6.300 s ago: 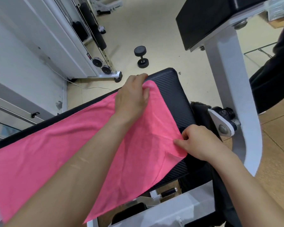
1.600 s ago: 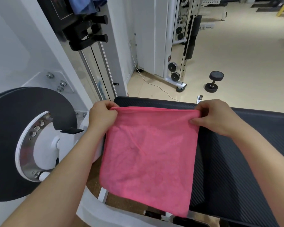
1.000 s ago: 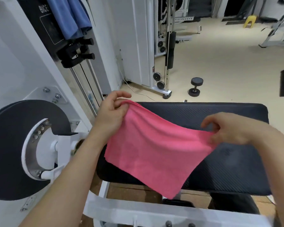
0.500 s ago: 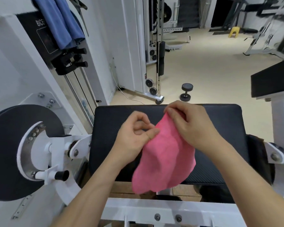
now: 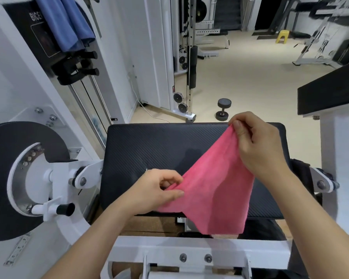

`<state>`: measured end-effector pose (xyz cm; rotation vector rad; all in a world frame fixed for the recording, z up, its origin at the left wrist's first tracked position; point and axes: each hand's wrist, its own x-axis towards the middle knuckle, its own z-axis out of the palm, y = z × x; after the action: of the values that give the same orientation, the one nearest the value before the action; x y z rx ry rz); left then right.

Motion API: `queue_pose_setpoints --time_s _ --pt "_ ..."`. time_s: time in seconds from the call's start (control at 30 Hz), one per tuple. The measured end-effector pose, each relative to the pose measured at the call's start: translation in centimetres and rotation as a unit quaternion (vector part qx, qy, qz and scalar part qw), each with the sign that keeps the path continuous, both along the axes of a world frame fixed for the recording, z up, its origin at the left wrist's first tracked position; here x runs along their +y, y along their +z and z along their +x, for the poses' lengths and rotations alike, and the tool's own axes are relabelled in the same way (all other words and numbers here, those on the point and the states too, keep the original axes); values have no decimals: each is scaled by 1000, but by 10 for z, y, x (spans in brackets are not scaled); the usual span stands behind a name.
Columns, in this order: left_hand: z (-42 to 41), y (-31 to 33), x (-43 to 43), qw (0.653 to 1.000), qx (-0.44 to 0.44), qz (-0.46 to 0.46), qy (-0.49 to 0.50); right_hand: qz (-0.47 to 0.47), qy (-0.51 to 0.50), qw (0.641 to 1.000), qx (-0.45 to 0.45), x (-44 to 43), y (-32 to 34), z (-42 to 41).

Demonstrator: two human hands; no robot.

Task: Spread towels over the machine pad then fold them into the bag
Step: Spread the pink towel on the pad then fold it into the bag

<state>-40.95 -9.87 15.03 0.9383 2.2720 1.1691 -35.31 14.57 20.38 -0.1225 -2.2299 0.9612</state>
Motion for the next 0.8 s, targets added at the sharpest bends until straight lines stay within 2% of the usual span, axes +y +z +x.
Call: queue_pose_setpoints --time_s 0.13,0.27,0.37,0.43,0.53,0.67,0.8 --pt "-12 -10 -15 998 43 -15 52 15 -17 999 -48 12 -6 -2" --pt "-32 -9 -32 995 48 -18 85 -1 0 991 -133 22 -11 -5" --pt "-46 4 -43 997 0 8 73 -52 31 984 -168 32 -9 -6" --pt "-58 16 -45 998 -20 -10 56 -87 49 979 -179 39 -8 -9" --pt "-86 17 -38 988 75 -106 84 -102 37 975 -196 51 -16 -24" --pt "-133 -13 -17 967 133 -171 131 -22 -11 967 -254 62 -48 -59" --pt "-167 -41 3 961 167 -152 158 16 -51 964 -262 70 -77 -90"
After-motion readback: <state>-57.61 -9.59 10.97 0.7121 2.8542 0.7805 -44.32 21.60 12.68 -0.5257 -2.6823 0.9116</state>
